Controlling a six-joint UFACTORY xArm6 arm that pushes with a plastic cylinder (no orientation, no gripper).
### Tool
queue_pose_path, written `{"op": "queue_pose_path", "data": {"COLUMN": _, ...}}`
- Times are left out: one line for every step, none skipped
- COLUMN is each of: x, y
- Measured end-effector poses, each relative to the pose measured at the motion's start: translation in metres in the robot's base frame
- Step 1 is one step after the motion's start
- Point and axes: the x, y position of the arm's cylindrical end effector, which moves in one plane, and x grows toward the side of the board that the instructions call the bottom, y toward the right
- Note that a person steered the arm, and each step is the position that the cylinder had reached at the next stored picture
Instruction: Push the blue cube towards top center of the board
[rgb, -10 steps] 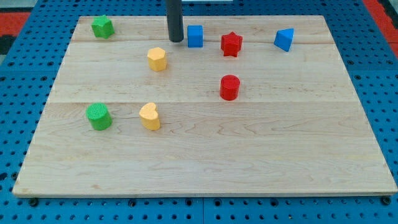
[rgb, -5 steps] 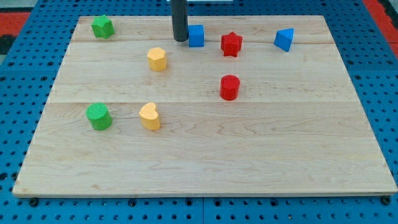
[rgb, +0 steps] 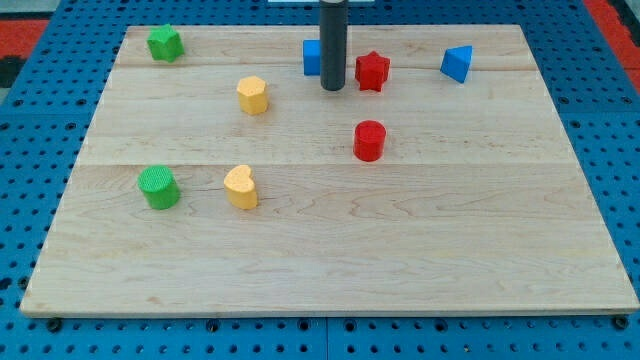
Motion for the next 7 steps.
{"op": "queue_pose_path", "data": {"x": -0.021, "y": 0.007}}
{"op": "queue_pose_path", "data": {"x": -0.037, "y": 0.000}}
{"op": "queue_pose_path", "data": {"x": -0.046, "y": -0.022}}
{"op": "queue_pose_path", "data": {"x": -0.035, "y": -0.027}}
{"op": "queue_pose_path", "data": {"x": -0.012, "y": -0.029}}
{"op": "queue_pose_path", "data": {"x": -0.017, "y": -0.061}}
{"op": "queue_pose_path", "data": {"x": -0.032, "y": -0.068}}
